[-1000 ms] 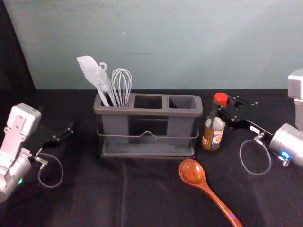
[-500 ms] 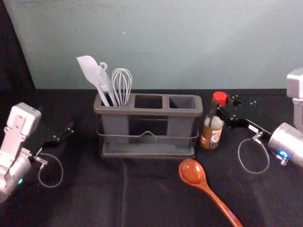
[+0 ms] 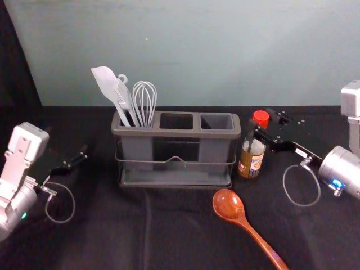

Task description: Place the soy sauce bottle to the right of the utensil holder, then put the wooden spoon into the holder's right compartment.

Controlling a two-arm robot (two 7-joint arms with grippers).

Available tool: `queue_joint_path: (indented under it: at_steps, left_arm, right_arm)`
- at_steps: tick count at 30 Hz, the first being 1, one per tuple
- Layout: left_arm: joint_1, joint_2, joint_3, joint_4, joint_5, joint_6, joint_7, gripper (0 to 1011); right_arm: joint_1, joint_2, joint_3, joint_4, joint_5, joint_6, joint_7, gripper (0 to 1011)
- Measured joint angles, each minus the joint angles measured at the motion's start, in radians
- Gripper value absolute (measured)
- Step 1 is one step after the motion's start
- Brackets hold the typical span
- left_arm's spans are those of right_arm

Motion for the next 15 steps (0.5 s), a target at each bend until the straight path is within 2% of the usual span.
queue_joint_path:
  at_steps: [9, 15]
  left_arm:
    - [0.000, 0.000, 0.000, 0.000, 0.000, 0.000, 0.000, 1011]
    - [0.000, 0.000, 0.000, 0.000, 0.000, 0.000, 0.000, 1011]
  right_arm:
    - [-0.001, 0.001, 0.000, -0.001, 0.000, 0.001, 0.000, 868]
    - [-0.001, 0.001, 0.000, -0.001, 0.000, 0.001, 0.000, 1002]
